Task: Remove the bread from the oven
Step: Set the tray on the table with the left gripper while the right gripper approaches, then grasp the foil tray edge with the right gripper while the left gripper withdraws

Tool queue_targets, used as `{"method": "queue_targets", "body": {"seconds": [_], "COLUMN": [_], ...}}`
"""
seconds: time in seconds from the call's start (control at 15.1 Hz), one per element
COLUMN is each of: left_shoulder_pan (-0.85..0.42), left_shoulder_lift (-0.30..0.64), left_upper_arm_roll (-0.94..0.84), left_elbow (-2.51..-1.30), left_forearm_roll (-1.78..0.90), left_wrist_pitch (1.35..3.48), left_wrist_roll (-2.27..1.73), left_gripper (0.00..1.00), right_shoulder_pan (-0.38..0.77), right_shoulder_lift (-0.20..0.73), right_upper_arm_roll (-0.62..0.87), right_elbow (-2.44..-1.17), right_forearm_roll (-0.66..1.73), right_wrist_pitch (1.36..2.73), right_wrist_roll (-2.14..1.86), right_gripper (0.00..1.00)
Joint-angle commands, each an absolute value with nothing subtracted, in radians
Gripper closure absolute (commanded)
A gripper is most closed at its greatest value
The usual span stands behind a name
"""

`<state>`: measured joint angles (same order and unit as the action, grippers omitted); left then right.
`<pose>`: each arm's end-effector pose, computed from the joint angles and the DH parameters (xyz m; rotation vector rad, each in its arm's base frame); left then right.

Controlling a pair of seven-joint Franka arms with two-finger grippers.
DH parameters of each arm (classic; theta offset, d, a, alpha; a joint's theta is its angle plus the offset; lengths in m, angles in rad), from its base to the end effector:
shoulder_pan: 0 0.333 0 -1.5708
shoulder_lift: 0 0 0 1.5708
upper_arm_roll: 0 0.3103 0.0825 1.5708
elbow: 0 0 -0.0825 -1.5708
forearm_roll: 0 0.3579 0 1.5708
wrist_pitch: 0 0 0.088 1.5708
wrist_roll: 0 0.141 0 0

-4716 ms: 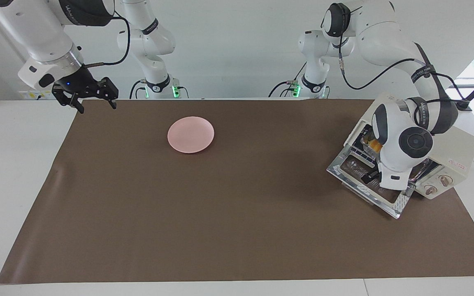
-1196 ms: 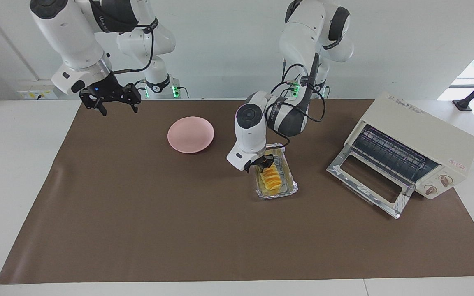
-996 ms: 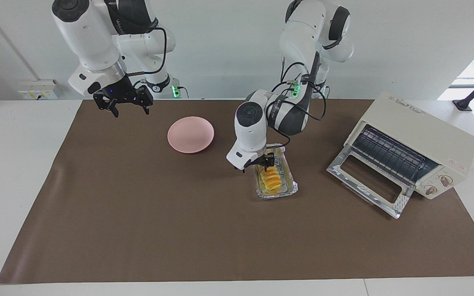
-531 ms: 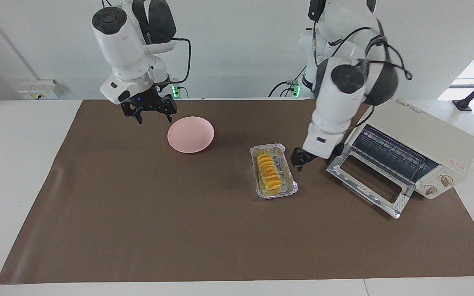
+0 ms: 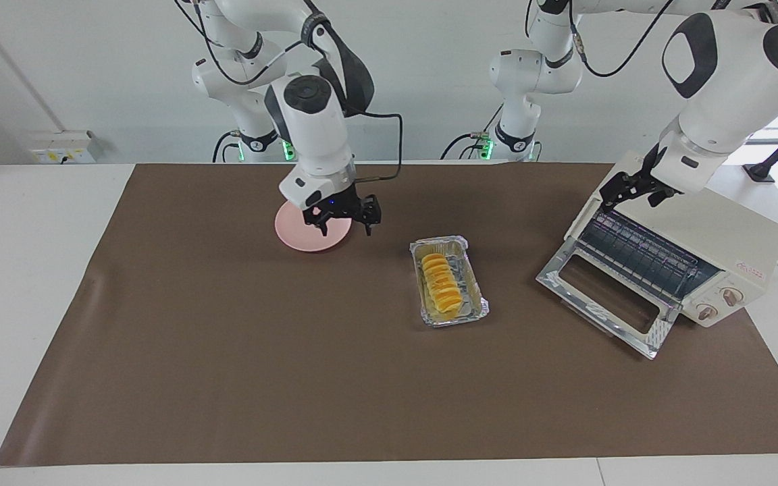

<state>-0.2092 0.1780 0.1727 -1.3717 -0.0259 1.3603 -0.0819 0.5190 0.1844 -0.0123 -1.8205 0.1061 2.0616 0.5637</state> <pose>0.5507 -0.0326 0.5600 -3.1115 -0.0662 0.2906 0.5145 0.2959 0.4119 -3.0288 0.1578 -0.0022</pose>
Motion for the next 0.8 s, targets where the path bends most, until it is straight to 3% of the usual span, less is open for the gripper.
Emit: {"method": "queue_targets", "body": {"seconds": [0.0, 0.13, 0.33, 0.66, 0.73], "left_shoulder_pan": [-0.164, -0.156, -0.150, -0.158, -0.160], "left_shoulder_lift": [0.117, 0.054, -0.015, -0.032, -0.026], "left_upper_arm_roll": [0.152, 0.149, 0.146, 0.146, 0.146], "left_elbow": [-1.416, -1.474, -1.538, -1.577, -1.574], "left_forearm_roll": [-0.032, -0.032, -0.032, -0.031, -0.025], "left_wrist_pitch": [1.292, 1.258, 1.270, 1.302, 1.328], "left_wrist_roll": [-0.061, -0.046, -0.044, -0.014, -0.002], "left_gripper": [0.00, 0.00, 0.00, 0.00, 0.00], "right_shoulder_pan": [0.564, 0.609, 0.638, 0.667, 0.667], "right_shoulder_lift": [0.354, 0.504, 0.612, 0.646, 0.647], "right_upper_arm_roll": [-0.018, -0.018, -0.020, -0.018, -0.018], "right_elbow": [-1.633, -1.455, -1.424, -1.439, -1.439], "right_forearm_roll": [0.140, 0.129, 0.103, 0.005, 0.005], "right_wrist_pitch": [2.043, 2.008, 2.066, 2.109, 2.109], "right_wrist_roll": [0.667, 0.739, 0.741, 0.707, 0.704], "right_gripper": [0.00, 0.00, 0.00, 0.02, 0.13]}}
